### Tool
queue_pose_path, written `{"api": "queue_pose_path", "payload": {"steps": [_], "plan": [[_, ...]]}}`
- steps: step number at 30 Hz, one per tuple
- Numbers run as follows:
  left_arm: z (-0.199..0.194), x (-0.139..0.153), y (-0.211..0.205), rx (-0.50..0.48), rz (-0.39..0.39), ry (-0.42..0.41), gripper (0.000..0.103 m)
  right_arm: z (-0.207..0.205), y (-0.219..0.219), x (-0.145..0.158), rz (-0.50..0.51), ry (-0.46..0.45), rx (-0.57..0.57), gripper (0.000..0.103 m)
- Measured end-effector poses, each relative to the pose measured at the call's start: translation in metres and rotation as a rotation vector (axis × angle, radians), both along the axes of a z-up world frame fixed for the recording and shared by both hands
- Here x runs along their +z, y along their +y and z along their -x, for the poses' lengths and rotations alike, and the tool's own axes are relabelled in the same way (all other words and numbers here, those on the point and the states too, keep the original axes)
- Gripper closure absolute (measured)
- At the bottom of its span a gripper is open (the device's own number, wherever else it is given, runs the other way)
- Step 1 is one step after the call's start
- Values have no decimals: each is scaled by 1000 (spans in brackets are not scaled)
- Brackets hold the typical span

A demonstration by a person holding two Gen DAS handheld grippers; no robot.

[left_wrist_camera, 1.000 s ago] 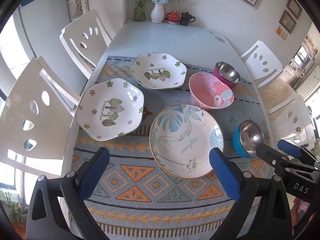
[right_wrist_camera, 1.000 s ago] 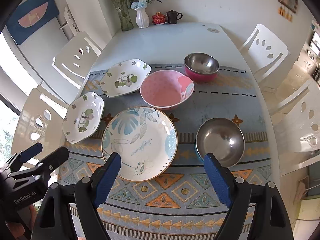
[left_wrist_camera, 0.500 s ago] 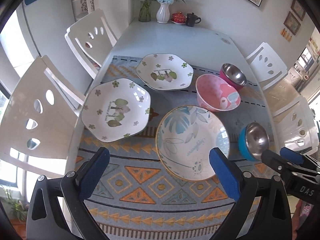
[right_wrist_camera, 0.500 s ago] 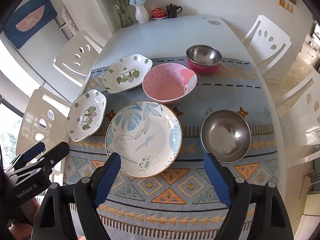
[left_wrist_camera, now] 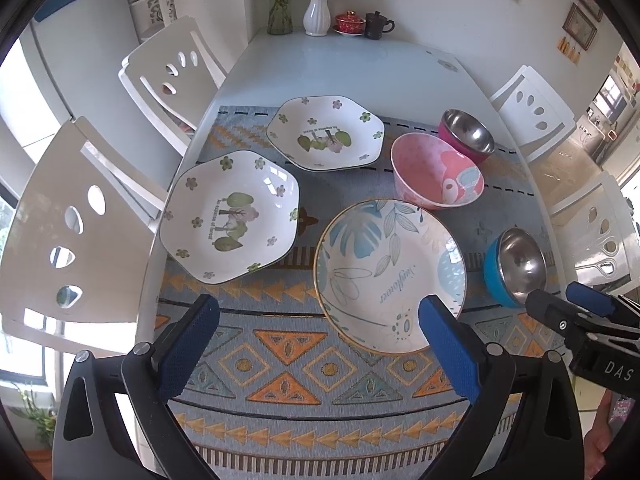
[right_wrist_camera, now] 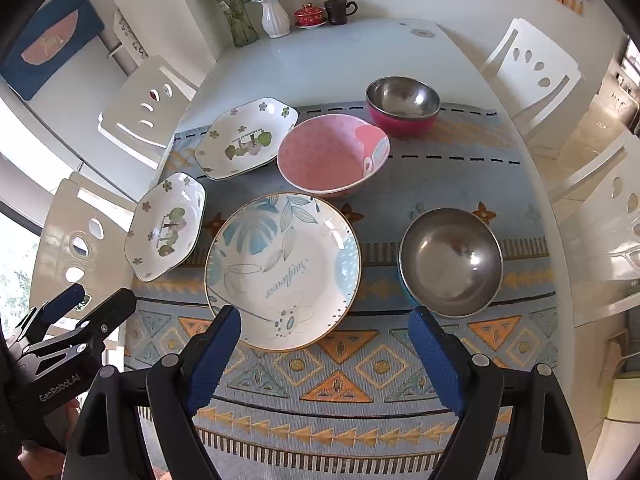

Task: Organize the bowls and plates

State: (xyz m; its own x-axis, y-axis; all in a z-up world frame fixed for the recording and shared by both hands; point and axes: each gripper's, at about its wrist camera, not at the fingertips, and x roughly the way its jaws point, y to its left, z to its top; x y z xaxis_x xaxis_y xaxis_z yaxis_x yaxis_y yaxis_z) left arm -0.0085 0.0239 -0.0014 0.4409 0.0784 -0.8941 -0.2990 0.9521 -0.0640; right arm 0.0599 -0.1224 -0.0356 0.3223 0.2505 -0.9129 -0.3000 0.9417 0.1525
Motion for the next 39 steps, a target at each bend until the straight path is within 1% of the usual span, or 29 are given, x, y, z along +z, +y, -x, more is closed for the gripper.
{"api": "queue_pose_path", "payload": {"steps": [3,6,13,27,30,34,36,37,38,39], "plan": [[-2,-1,-1,-1,-3,9,4,-1,2,-2,15,6,7,19],[-4,-3,0,1,11,20,4,-2,5,-4,23,13,16,19],[-7,-7,3,11,12,37,4,-4,9,-9,14,33,35,19],[-11,-13,5,-1,17,56,4,-6,11,-13,-5,58,43,19],[-11,-16,9,1,28,61,4,-6,11,-15,-10,67,43,19],[-12,-25,15,-5,51,73,4,-9,11,-21,-49,103,50,19],[-14,-33,18,-13,73,79,8,-12,10,-27,-93,140,58,19],[-15,-40,20,-20,87,91,17,-15,7,-34,-140,181,52,19],[-17,-47,21,-27,93,100,22,-17,5,-40,-170,214,45,19],[-18,-53,22,-30,95,112,23,-18,3,-47,-199,248,38,19]]}}
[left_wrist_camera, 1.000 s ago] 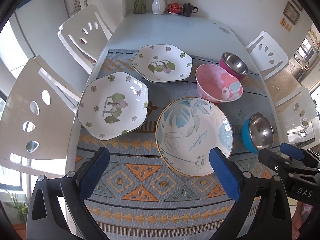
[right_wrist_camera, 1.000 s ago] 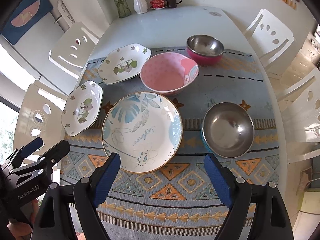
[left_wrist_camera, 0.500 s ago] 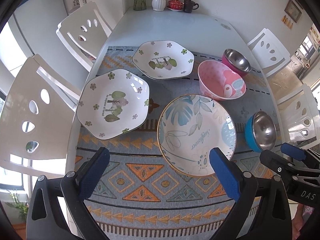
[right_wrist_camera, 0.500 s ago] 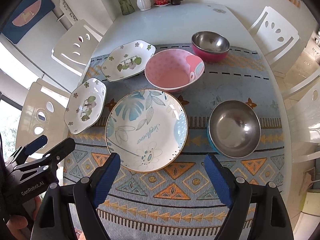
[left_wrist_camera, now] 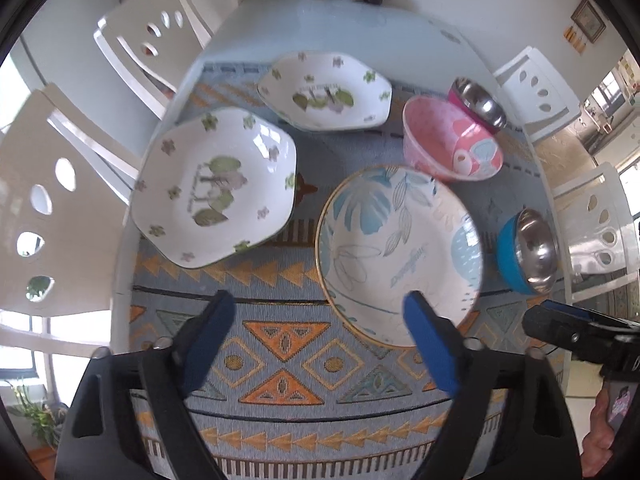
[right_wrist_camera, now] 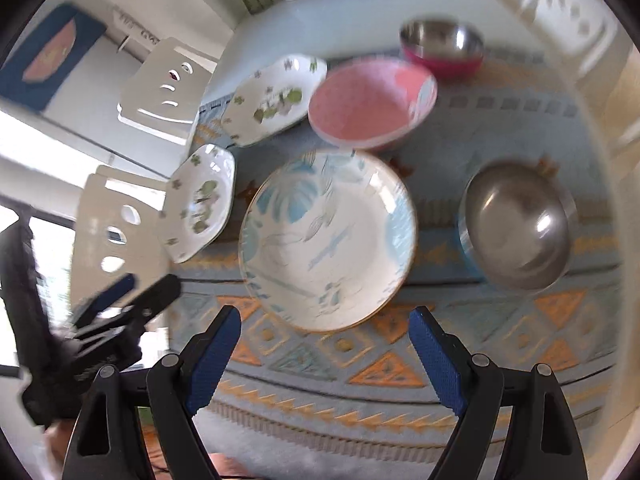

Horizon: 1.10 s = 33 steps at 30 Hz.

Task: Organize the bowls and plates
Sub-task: 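Move both grippers down to the rim of the blue-leaf plate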

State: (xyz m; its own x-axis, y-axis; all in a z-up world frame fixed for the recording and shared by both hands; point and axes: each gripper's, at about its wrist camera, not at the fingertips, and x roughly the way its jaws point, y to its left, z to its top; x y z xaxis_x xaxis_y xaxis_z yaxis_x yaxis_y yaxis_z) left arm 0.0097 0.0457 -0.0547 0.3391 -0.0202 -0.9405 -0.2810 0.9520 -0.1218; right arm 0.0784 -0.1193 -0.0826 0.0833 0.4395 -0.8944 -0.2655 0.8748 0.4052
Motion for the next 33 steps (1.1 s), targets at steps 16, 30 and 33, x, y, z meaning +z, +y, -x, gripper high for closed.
{"api": "queue_pose_path", "payload": {"steps": [16,30,33], "plan": [[-29,-99,-24,-62,78,157,36,-32,14,-106,104,112,-60,20],[-57,-106,-20,-50,94,111,61,-71,21,-125,67,54,-95,40],[-57,-105,-14,-39,101,99,66,-73,26,-124,93,37,-87,47]]}}
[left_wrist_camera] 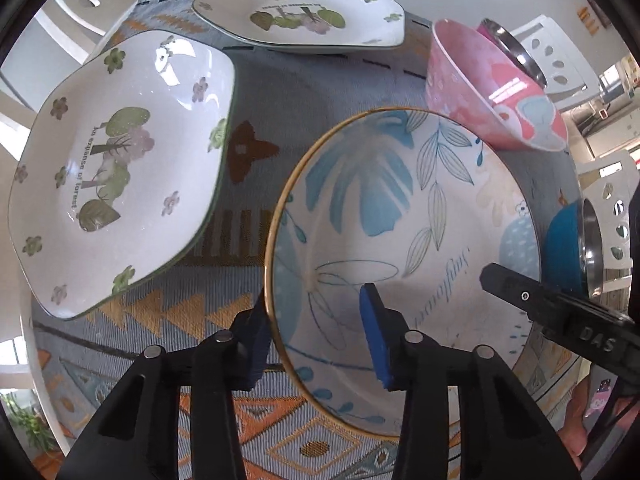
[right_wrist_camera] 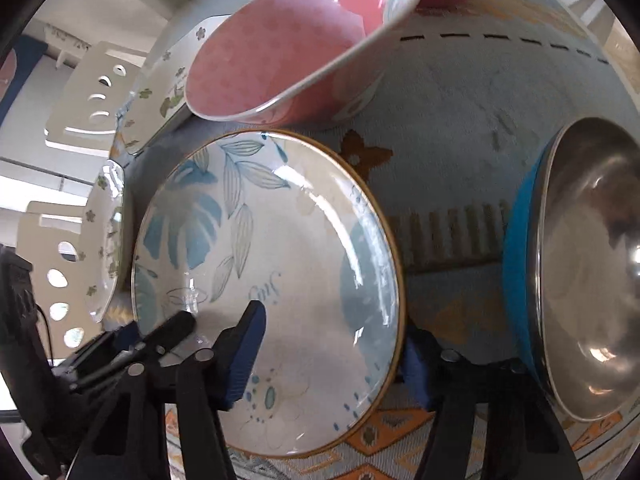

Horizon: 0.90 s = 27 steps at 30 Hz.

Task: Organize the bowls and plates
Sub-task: 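Move both grippers down to the rim of the blue-leaf plate, then close both grippers on the rim of the blue-leaf plate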

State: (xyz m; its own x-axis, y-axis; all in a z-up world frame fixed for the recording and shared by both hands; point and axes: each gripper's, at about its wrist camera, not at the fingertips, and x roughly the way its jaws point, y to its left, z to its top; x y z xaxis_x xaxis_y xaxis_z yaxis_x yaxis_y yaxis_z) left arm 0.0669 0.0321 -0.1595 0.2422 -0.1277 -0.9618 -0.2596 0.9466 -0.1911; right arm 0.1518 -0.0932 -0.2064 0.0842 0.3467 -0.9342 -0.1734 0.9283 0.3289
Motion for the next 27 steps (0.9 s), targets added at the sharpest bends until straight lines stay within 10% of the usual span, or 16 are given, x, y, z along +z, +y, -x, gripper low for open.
{"api": "queue_pose_path", "payload": {"steps": [6,20,27], "plan": [[6,5,0,-31,-50,5,69,6,-12,3,56,-44,1,75],[101,23,-7,-46,-54,11,71,76,-8,5,20,-17,240,81],[113,19,6,-15,9,-2,75,88,-14,-1,-52,38,188,80]]}}
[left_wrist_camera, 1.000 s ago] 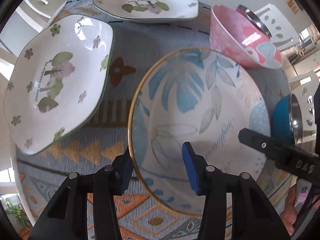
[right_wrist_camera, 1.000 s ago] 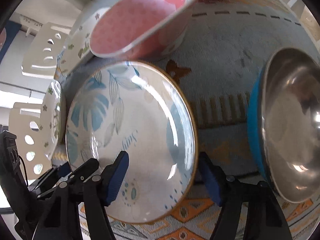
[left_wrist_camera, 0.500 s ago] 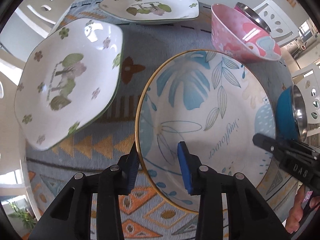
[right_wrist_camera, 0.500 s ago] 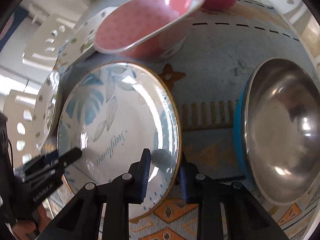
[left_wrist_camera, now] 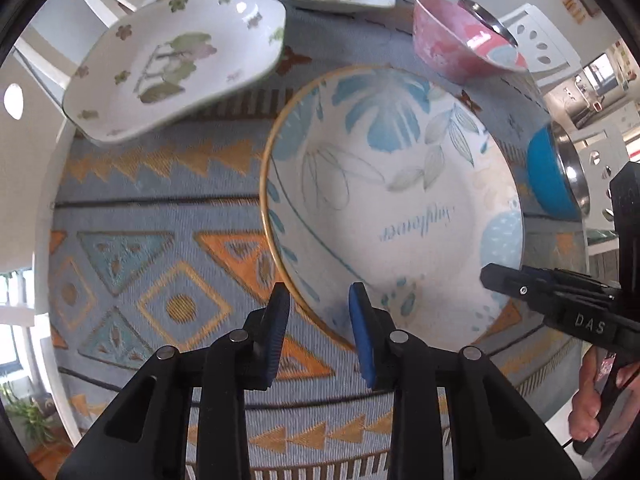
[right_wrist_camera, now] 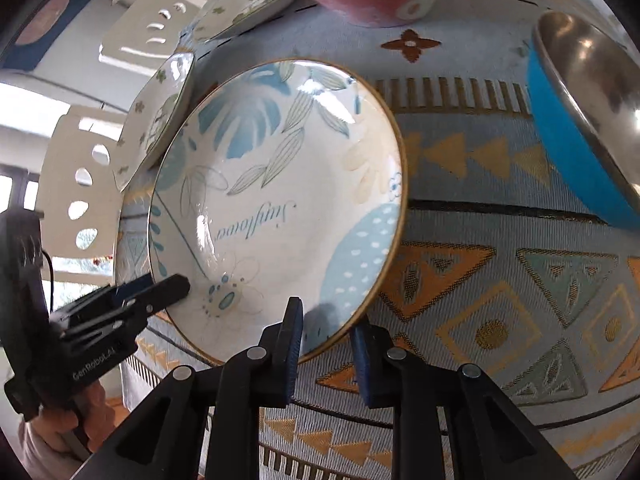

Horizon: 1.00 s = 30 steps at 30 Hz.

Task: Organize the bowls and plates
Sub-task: 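Close both grippers on the rim of the blue-leaf plate, then lift the blue-leaf plate with both grippers and carry it across the runner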

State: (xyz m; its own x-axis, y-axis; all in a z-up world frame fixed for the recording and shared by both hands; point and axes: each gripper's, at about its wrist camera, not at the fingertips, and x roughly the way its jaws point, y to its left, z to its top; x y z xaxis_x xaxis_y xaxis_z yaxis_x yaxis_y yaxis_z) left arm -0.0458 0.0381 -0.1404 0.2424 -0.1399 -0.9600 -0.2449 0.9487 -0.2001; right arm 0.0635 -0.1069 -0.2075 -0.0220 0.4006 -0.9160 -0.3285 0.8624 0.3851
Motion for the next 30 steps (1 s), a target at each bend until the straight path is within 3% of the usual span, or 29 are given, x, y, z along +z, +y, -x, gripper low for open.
{"api": "queue_pose_path", "payload": {"steps": [4,7,11,12,13,14,25,30], "plan": [[-16,-1,15,13,1,-7,75,-22,-6,5,75,-35,2,72],[-30,-5,26,19,12,-1,75,-51,-5,6,48,-33,-53,59],[-41,-10,31,40,39,-12,76,-70,-1,6,31,-40,-64,58],[-43,-11,33,44,41,-14,76,-69,2,7,40,-49,-45,62],[-45,-11,36,48,46,-18,76,-69,6,8,41,-64,-34,75],[-43,-10,39,46,44,-19,76,-70,8,7,37,-57,-19,78],[-26,3,42,51,38,-43,75,-36,7,17,-6,-93,69,82],[1,9,53,73,20,-6,74,-12,21,22,-18,-51,106,82]]}}
